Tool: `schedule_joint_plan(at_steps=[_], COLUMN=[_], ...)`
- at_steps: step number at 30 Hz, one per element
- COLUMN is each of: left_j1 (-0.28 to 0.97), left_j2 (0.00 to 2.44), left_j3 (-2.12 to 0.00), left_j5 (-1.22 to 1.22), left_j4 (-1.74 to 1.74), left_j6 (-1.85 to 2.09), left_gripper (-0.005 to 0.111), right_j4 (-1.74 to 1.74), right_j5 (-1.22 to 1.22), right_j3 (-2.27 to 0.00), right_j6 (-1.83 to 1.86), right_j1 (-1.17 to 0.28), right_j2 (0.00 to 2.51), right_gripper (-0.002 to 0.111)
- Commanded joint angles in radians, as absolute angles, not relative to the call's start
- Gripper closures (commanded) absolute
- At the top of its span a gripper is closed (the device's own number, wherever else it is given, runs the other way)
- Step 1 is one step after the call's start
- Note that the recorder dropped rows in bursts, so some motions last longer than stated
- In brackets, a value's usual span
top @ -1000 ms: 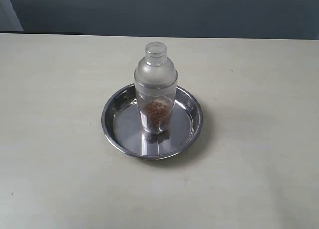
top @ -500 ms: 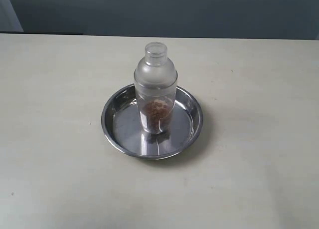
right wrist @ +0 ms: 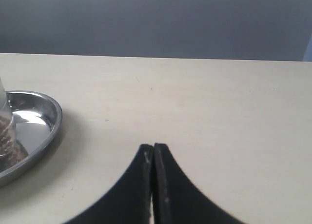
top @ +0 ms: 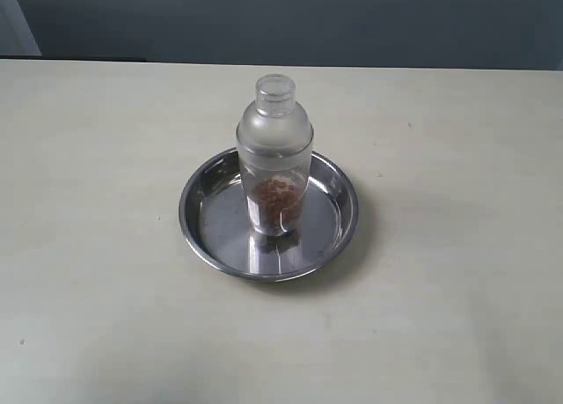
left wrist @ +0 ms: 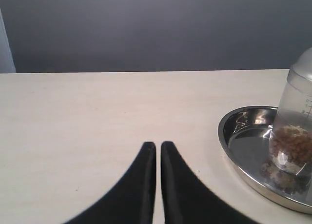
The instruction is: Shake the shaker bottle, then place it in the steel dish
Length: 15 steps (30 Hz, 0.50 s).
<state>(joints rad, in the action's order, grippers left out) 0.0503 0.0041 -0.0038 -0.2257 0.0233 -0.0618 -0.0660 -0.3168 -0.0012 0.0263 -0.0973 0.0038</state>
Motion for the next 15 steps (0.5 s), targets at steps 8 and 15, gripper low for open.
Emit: schedule_joint_plan(at_steps=[8,15], left_j1=[0.051,0.051], left_j2=[0.0,0.0], left_j3=[0.0,0.0], left_j5=[-0.225,-0.225], left_j4=[0.176,0.069], left_j6=[0.123,-0.006], left_gripper=[0.102,0.102], right_j4=[-0.065,-0.065], right_j5=[-0.304,-0.304], right_j3=[0.0,0.0], right_j6=[0.026,0.026], right_j1=[-0.101,-0.101], right_j2=[0.0,0.0], right_gripper=[0.109,0.109])
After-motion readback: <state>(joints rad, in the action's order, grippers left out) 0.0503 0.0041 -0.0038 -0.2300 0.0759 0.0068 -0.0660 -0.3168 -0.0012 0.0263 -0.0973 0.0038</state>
